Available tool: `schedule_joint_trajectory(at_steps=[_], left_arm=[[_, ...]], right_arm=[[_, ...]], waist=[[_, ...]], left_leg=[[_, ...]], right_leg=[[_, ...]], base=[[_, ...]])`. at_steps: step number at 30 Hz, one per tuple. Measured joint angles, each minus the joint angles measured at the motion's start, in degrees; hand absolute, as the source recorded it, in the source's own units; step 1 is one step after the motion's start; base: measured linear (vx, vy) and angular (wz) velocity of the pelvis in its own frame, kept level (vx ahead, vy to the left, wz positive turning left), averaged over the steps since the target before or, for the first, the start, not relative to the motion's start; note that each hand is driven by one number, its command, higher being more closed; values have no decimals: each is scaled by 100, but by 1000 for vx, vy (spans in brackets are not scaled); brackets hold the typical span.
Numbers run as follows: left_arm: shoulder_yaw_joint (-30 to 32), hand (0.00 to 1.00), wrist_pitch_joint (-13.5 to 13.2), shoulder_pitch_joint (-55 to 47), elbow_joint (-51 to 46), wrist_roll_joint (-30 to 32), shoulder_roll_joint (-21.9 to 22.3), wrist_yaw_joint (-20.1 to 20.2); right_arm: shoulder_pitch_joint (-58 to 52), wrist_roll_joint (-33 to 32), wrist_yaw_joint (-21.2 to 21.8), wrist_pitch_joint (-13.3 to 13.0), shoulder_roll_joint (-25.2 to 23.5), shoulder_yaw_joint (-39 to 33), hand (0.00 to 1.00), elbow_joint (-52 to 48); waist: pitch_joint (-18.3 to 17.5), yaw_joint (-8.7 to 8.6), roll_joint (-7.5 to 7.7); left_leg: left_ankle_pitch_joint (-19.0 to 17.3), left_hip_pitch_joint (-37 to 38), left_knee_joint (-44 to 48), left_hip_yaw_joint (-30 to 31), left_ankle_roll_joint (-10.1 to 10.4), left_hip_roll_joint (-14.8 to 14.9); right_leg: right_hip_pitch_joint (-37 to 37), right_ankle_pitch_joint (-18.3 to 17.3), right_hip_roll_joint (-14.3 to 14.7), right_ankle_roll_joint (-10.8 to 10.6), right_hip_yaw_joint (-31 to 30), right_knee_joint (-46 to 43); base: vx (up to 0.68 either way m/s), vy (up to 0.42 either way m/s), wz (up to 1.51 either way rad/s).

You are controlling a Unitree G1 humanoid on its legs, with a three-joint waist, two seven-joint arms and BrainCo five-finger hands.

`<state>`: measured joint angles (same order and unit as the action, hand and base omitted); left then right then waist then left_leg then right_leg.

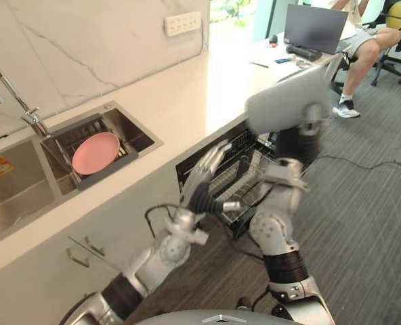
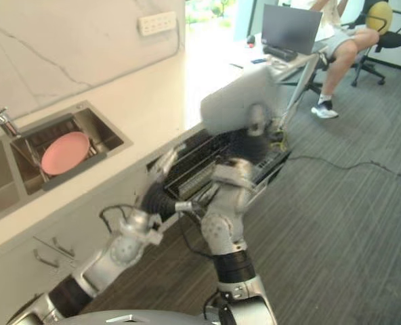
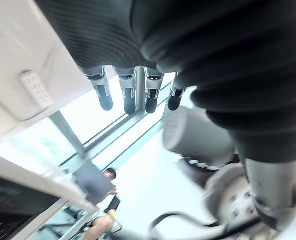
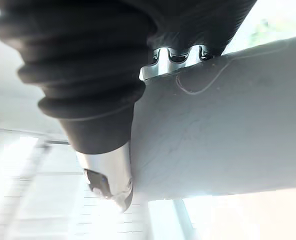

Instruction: Walk over to the sink, pick up the cup, carry it to the dishwasher, place the cup inside the dishwasher, then close the dishwasher door

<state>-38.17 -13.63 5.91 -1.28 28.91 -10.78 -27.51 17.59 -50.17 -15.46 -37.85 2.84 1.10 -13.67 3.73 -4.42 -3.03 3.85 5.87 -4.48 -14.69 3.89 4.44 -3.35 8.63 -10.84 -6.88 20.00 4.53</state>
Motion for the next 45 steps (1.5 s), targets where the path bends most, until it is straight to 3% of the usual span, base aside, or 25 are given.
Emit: schedule_joint_trajectory(at_steps=[3,7,11,14,16,17,19,22,28,30,37,41,45], left_arm=[[246,0,-42,91,-174,15,107,-215],[499,0,-103,263,-442,-13,319,-346],[671,0,-148,208,-450,-540,410,-54],[649,0,84,-73,-284,-1607,445,972],[648,0,495,-351,89,-2247,524,1624],[643,0,611,-444,204,-2387,525,1791],[616,0,1137,-896,570,-3050,533,2389],[633,0,1583,-1435,1090,-3334,495,2761],[747,0,1821,-1956,2263,-3276,334,3006],[946,0,2152,-2027,3013,-3392,337,3177],[1695,0,1952,-2011,3394,-2861,322,3049],[2208,0,1904,-2023,3526,-3110,486,3057],[3337,0,1809,-1999,3784,-3361,521,2975]], right_arm=[[-165,-17,-27,-339,-12,-309,100,-131],[-481,-25,-231,-491,-13,-742,100,-126],[-741,-120,-250,-535,-4,-1172,100,-125],[-1084,-57,-253,-228,-3,-1478,100,-78],[-1254,131,-220,82,12,-1649,100,137],[-1292,140,-214,181,7,-1715,100,205],[-1338,319,-161,506,20,-1998,100,610],[-1421,484,28,941,312,-2282,100,1120],[-1265,554,440,1580,919,-2451,100,1967],[-1072,584,598,1877,906,-2374,100,2224],[-609,1266,952,2661,1171,-2043,100,3145],[-463,1699,924,2895,1365,-2026,100,3745],[-215,2156,918,3059,1455,-2032,100,4336]], waist=[[9,-76,-10],[23,-75,-19],[84,-76,-45],[99,-67,-69],[109,-72,-54],[114,-72,-46],[136,-69,-12],[170,-28,39],[216,209,113],[238,232,142],[293,384,170],[360,490,129],[557,553,148]], left_leg=[[-2,35,-29,7,1,2],[-18,35,-34,18,21,10],[-31,28,-35,20,41,18],[-23,21,-36,27,18,20],[-27,9,-37,31,16,20],[-29,-2,-37,37,17,21],[-30,-100,-38,88,15,21],[-21,-161,-37,231,7,21],[-18,-107,-37,396,11,24],[-17,-55,-36,418,14,22],[37,-105,-39,687,60,3],[63,-85,-39,919,56,-33],[76,-100,-39,1042,49,-61]], right_leg=[[-47,-34,1,-39,12,5],[-55,-69,1,-2,20,5],[-48,-71,1,-4,19,5],[-43,-86,1,-24,21,5],[-35,-96,1,-38,25,5],[-31,-99,1,-40,32,4],[6,-115,-2,-59,89,3],[-17,-128,-17,-78,224,-40],[-105,-233,-19,-65,306,-168],[-197,-242,-10,-58,334,-167],[-317,-357,-31,-58,580,-199],[-466,-464,-35,-90,616,-251],[-470,-505,-88,-115,722,-410]], base=[[0,0,0],[0,0,0],[0,0,0],[0,0,0],[0,0,0],[-2,-1,5],[-3,-7,11],[38,-16,22],[8,-7,16],[1,-4,3],[-59,0,18],[-12,6,33],[7,13,16]])
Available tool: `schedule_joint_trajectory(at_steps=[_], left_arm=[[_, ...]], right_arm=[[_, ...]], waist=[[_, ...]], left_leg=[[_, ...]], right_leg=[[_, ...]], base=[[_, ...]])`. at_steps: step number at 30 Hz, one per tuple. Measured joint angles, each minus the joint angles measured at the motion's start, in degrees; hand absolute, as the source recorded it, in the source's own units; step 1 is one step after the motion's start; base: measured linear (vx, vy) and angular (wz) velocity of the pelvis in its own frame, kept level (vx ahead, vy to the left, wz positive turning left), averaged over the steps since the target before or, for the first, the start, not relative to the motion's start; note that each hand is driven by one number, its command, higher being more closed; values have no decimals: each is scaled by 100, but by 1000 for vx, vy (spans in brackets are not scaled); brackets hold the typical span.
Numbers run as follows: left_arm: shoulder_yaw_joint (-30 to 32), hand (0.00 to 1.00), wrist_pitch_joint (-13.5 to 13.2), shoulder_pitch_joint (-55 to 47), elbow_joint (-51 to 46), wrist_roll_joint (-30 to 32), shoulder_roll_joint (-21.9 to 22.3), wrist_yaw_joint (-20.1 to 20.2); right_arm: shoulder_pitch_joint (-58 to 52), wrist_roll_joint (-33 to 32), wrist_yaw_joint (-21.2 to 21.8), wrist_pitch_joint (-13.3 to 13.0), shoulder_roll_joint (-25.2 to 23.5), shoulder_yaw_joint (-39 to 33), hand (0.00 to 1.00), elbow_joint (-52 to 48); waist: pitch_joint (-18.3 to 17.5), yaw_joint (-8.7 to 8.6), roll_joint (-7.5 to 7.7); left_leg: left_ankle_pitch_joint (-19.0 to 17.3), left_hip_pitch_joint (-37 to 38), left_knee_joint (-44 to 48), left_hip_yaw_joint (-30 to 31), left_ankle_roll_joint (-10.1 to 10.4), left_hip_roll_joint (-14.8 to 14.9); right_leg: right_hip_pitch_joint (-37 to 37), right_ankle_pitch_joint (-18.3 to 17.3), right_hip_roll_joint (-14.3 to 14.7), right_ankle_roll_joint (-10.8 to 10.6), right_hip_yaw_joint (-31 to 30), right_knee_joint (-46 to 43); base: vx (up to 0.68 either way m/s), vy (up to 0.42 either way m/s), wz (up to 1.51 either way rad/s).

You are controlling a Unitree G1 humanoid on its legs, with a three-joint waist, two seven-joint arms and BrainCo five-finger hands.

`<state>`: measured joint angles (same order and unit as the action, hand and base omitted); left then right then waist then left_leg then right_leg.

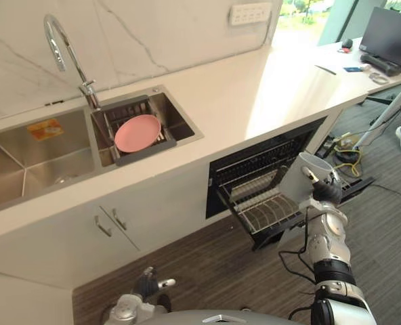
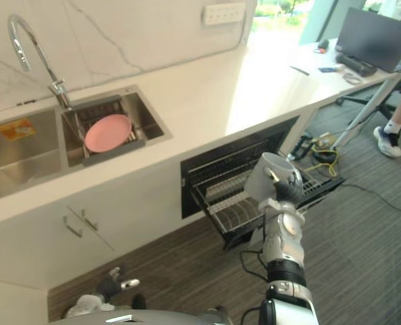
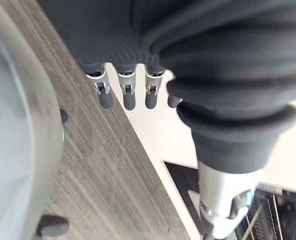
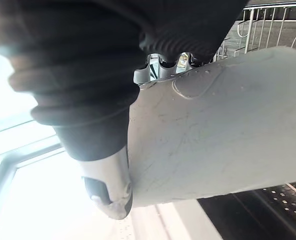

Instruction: Walk over to the sink, pick up the cup, carry it to the dishwasher, place the cup inside the dishwasher, then close the dishwasher door

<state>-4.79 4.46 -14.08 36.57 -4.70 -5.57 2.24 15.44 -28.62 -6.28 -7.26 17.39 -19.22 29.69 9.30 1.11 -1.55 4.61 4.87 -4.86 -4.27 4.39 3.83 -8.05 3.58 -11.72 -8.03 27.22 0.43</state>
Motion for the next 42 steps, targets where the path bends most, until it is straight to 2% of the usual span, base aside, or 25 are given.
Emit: schedule_joint_trajectory(at_steps=[2,4,6,9,12,14,16,18,21,23,25,28,32,38,42], left_arm=[[339,0,-1,34,352,44,-261,-125],[482,0,171,-35,978,55,-525,-222],[491,0,274,-123,1152,49,-655,-278],[512,0,345,-44,1188,22,-620,-301],[648,0,311,205,1123,-142,-590,-309],[718,0,292,298,1120,-200,-579,-338],[710,0,218,375,1132,-189,-575,-479],[701,0,11,504,1143,11,-580,-894],[688,0,-23,821,1186,46,-585,-1220],[688,0,-22,974,1200,43,-587,-1265],[683,0,-30,1169,1257,36,-578,-1337],[676,0,-66,1270,1375,30,-571,-1414],[635,0,-98,1367,1472,21,-563,-1465],[388,0,-266,1711,1546,158,-493,-1688],[190,0,-340,1770,1580,158,-466,-1698]], right_arm=[[144,196,-29,5,130,-1,100,265],[474,214,-58,1,422,-17,100,581],[796,315,-58,-2,678,-35,100,825],[1373,436,-46,56,1000,-29,100,1225],[2051,437,1,257,1360,223,100,1503],[2348,437,19,323,1509,403,100,1653],[2404,438,16,361,1640,623,100,1744],[2594,436,-6,377,1707,883,100,2131],[2829,433,-27,407,1708,1248,100,2414],[2990,434,-42,463,1708,1354,100,2547],[3120,436,-62,627,1757,1467,100,2564],[3269,450,-70,656,1770,1589,100,2672],[3338,875,-35,767,1845,1976,100,2757],[3847,1520,-118,827,2188,2506,100,2973],[4007,1604,-283,925,2355,2752,100,2988]], waist=[[175,43,49],[500,65,85],[784,112,169],[1165,242,239],[1450,403,241],[1585,425,223],[1628,507,229],[1709,555,237],[1776,681,212],[1814,714,205],[1867,790,184],[1897,853,167],[1938,928,123],[2063,1057,-21],[2077,1140,-49]], left_leg=[[6,-22,1,26,-2,-4],[58,-145,5,94,-33,-26],[151,-336,37,147,-59,-32],[294,-611,60,256,-88,-25],[261,-1036,365,323,-72,-15],[254,-1192,409,371,-50,-3],[268,-1399,493,390,-49,12],[257,-1736,757,447,-71,44],[149,-2276,1192,503,-53,120],[126,-2504,1344,545,-45,152],[119,-2788,1498,582,-48,195],[116,-3043,1620,568,-60,220],[72,-3376,1843,559,-71,242],[51,-3752,1979,562,-69,277],[86,-3908,1970,561,-65,292]], right_leg=[[15,-6,-8,5,18,-29],[128,-16,-36,18,64,-109],[344,-9,-56,38,123,-185],[554,40,-66,85,158,-279],[860,13,-76,126,87,-428],[1032,-29,-85,169,85,-563],[1252,-86,-92,237,53,-691],[1510,-105,-94,235,28,-868],[1923,-139,-55,301,10,-1060],[2092,-155,-25,352,8,-1120],[2326,-146,9,396,-8,-1184],[2601,-131,9,419,-114,-1283],[2911,-121,5,438,-195,-1420],[3347,-113,2,459,-272,-1581],[3536,-100,-2,479,-288,-1617]], base=[[4,7,10],[-13,11,14],[-19,17,19],[-40,3,28],[-84,-1,14],[-113,-21,6],[-102,-35,4],[-87,-46,5],[-125,-46,-1],[-112,-30,1],[-140,-32,-1],[-111,-16,-5],[-62,-1,-7],[-58,0,-7],[-9,-1,-2]])
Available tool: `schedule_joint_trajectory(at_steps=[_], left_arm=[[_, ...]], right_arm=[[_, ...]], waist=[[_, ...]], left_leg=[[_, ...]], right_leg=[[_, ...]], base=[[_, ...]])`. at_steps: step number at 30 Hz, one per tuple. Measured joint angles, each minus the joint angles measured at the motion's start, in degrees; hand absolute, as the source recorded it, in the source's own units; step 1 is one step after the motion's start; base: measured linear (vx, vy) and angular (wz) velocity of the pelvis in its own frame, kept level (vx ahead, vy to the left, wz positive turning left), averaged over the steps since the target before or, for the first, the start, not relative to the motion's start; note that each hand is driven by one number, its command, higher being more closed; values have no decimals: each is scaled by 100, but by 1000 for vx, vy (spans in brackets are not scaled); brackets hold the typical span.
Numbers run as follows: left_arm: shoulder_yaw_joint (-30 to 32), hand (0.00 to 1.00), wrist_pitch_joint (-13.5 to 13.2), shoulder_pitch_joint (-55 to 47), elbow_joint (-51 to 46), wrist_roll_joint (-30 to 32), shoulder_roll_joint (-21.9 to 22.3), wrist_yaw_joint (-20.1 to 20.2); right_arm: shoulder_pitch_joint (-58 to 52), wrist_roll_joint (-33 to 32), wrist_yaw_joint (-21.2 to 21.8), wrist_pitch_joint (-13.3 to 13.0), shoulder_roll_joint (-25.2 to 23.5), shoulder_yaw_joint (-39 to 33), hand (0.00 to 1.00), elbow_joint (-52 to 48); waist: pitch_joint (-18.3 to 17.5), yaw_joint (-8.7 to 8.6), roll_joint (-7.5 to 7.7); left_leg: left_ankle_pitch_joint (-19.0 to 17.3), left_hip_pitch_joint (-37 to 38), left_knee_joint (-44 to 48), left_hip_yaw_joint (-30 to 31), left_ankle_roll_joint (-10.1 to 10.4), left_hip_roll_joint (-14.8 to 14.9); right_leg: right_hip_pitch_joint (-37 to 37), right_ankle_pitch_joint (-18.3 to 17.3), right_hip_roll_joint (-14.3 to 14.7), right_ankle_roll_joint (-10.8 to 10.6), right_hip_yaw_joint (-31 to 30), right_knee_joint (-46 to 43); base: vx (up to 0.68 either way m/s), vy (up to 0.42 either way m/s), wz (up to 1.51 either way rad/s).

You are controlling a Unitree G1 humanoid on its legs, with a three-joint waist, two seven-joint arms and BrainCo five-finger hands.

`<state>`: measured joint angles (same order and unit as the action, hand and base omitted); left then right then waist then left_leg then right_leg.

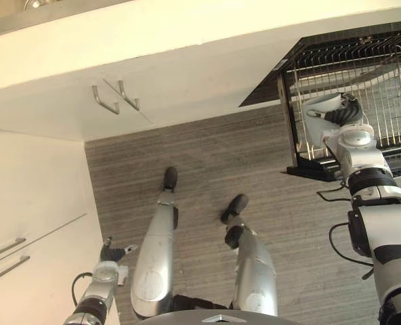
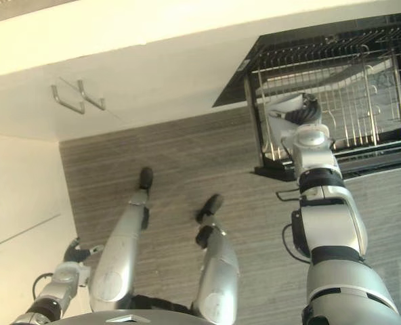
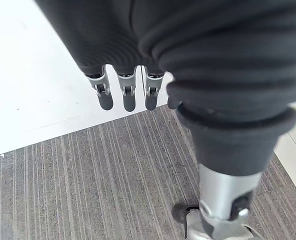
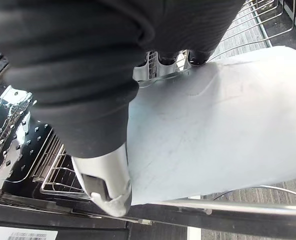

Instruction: Walk over to the sink, pick up the cup, carry it to the dishwasher, place the cup inside the dishwasher, then close the dishwasher door

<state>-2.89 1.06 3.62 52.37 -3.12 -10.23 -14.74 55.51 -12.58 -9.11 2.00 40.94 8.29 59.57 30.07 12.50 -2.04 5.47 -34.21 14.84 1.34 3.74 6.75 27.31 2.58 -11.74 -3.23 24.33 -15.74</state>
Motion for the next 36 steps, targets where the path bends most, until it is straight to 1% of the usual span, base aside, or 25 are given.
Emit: schedule_joint_trajectory(at_steps=[3,6,7,8,9,12,14,17,20,22,26,28,29,30,31,33,35,36], left_arm=[[-110,0,-39,2,4,-3,25,-7],[-233,0,-123,27,1,-3,69,-21],[-238,0,-128,28,1,-2,123,-35],[-250,0,-133,28,1,-2,142,-47],[-286,0,-140,28,2,-2,164,-85],[-445,0,-170,51,-1,-2,254,-131],[-469,0,-188,51,-2,-2,297,-131],[-485,0,-238,57,-4,-1,311,-134],[-509,0,-244,66,-6,3,322,-136],[-516,0,-244,87,-6,3,347,-158],[-632,0,-243,118,-6,38,350,-231],[-636,0,-242,117,-6,100,350,-235],[-638,0,-238,117,-4,100,350,-238],[-641,0,-238,112,0,100,350,-250],[-667,0,-235,98,15,99,341,-277],[-674,0,-236,21,10,93,314,-274],[-665,0,-193,-139,-11,68,262,-176],[-649,0,-159,-179,-16,42,251,-141]], right_arm=[[134,-5,-38,69,62,187,100,9],[315,-5,-204,72,79,298,100,67],[386,-7,-273,71,97,361,100,70],[404,-8,-302,71,115,406,0,70],[435,-8,-361,71,144,465,0,70],[453,-39,-411,70,187,505,0,58],[472,-73,-457,71,188,504,0,53],[604,-114,-608,59,187,495,0,34],[672,-110,-768,-95,188,448,0,-12],[690,-110,-880,-143,188,445,0,-12],[694,-125,-998,-382,187,411,0,-18],[693,-187,-1134,-578,185,127,0,-24],[693,-213,-1152,-624,181,51,0,-26],[690,-331,-1206,-743,179,-57,0,-28],[628,-520,-1269,-905,176,-273,0,-76],[303,-815,-1246,-1017,152,-631,0,-478],[-188,-1189,-1161,-1202,-86,-1138,0,-1027],[-354,-1255,-1105,-1254,-169,-1283,0,-1211]], waist=[[1,10,-3],[27,48,-55],[45,51,-97],[47,65,-105],[55,84,-121],[73,139,-234],[71,179,-244],[72,191,-275],[73,186,-303],[70,186,-328],[67,188,-367],[67,198,-367],[66,195,-368],[66,183,-369],[67,145,-392],[64,76,-399],[63,-77,-397],[62,-111,-395]], left_leg=[[12,-47,9,-2,-4,2],[36,-77,5,-1,-10,13],[37,-77,4,-1,-6,13],[39,-78,1,-8,-3,11],[42,-78,2,-14,-1,12],[61,-77,-3,-5,26,16],[71,-78,-15,-12,44,19],[80,-79,-14,-19,56,15],[82,-78,0,-21,59,20],[85,-69,7,-27,64,21],[98,-45,18,-38,73,29],[97,35,17,-77,75,34],[93,73,18,-93,74,38],[80,153,17,-123,67,43],[59,311,10,-140,63,46],[26,510,-11,-150,68,37],[-20,833,-108,-190,100,13],[-27,916,-136,-218,96,12]], right_leg=[[82,8,-10,14,-11,-81],[170,-52,-36,41,-20,-197],[207,-113,-72,51,-16,-297],[235,-138,-90,47,-21,-350],[264,-167,-100,61,-30,-406],[315,-263,-123,80,-20,-563],[390,-321,-152,99,-35,-670],[453,-395,-196,118,-41,-791],[477,-420,-204,126,-51,-867],[478,-426,-208,130,-57,-887],[477,-432,-208,139,-73,-918],[436,-447,-208,146,-117,-934],[412,-448,-206,146,-129,-935],[347,-454,-202,142,-151,-931],[193,-484,-196,120,-156,-903],[-22,-526,-198,124,-154,-868],[-313,-541,-211,88,-168,-789],[-391,-541,-210,78,-174,-751]], base=[[3,-5,-1],[0,0,0],[6,-31,0],[0,0,0],[4,-36,0],[-1,-38,4],[-8,-41,-2],[-11,-38,0],[-4,-10,0],[0,0,0],[-6,-5,-1],[-28,-21,-6],[-20,-18,-9],[-22,-17,-9],[-28,-15,-7],[0,0,0],[0,0,0],[33,24,-9]])
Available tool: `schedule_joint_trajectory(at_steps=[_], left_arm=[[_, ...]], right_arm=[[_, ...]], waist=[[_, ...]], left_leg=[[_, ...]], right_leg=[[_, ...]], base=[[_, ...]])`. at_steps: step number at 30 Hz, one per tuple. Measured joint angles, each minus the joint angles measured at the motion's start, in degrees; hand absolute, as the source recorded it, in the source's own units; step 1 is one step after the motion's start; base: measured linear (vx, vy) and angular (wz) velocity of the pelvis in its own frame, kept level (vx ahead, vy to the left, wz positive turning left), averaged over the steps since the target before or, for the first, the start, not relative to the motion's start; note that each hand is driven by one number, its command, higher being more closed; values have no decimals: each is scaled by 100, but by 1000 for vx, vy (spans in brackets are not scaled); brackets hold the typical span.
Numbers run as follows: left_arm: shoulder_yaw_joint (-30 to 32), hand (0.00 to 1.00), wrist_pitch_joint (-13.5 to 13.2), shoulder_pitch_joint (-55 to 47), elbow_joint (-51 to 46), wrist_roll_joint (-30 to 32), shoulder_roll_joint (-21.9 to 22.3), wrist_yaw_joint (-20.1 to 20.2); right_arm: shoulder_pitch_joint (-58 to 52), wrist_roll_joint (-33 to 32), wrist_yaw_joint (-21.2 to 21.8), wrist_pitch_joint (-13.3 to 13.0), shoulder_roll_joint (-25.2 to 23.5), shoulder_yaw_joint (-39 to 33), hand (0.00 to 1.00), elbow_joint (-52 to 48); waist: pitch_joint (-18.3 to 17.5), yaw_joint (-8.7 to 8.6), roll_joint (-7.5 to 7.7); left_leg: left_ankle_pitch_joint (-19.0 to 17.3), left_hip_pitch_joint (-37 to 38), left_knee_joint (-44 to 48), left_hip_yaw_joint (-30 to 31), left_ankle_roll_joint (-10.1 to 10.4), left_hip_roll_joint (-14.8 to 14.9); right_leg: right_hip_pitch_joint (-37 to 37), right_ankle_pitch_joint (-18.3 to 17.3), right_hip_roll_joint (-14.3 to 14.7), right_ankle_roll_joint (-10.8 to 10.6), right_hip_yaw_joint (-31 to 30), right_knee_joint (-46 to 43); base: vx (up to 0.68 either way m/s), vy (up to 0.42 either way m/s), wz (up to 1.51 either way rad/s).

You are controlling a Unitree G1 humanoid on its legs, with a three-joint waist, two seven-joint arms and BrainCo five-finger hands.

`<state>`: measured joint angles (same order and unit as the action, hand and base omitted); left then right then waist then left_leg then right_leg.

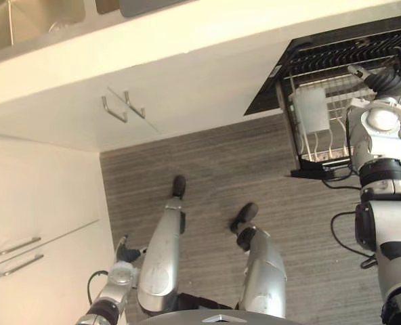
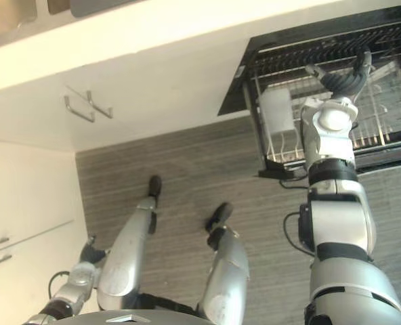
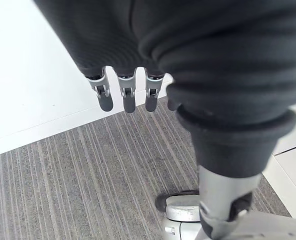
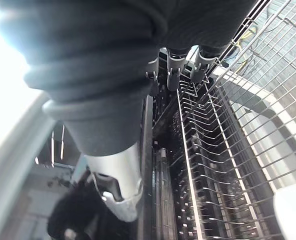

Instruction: Walk over to the sink, pick up the cup, carry it to the dishwasher, place the cup inside the dishwasher, then close the dishwasher door

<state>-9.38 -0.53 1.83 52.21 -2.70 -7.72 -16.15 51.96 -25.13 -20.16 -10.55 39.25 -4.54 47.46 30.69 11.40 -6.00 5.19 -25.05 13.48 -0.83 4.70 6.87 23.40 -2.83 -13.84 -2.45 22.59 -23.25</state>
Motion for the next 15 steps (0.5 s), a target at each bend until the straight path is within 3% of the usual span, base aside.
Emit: schedule_joint_trajectory(at_steps=[2,7,9,13,15], left_arm=[[73,0,91,-213,-107,-64,-18,66],[454,0,468,-707,-237,-177,-14,463],[607,0,709,-995,-100,-316,-79,717],[717,0,824,-1279,184,-734,-106,838],[815,0,841,-1349,340,-1015,-130,1003]], right_arm=[[-699,-136,120,-193,-321,-431,0,-808],[-2347,-268,796,-372,-1265,-964,0,-2851],[-3160,-280,1241,-435,-1854,-964,0,-3476],[-4147,-529,1905,-464,-2539,-865,0,-4306],[-4510,-673,2208,-640,-2750,-765,0,-4654]], waist=[[0,-152,2],[-45,-576,55],[-574,-706,214],[-1101,-838,401],[-1313,-851,451]], left_leg=[[-57,335,-75,-91,-13,-3],[-252,1251,-218,-357,-50,5],[-295,1533,-455,-519,-30,19],[-382,2067,-719,-641,17,66],[-396,2251,-851,-658,30,81]], right_leg=[[-321,6,2,-61,-14,133],[-1210,60,26,-239,-32,520],[-1396,77,53,-294,-29,751],[-1930,111,145,-315,17,1120],[-2134,128,198,-343,46,1286]], base=[[60,35,-13],[105,33,-22],[185,2,-27],[192,-25,-14],[140,-36,1]])
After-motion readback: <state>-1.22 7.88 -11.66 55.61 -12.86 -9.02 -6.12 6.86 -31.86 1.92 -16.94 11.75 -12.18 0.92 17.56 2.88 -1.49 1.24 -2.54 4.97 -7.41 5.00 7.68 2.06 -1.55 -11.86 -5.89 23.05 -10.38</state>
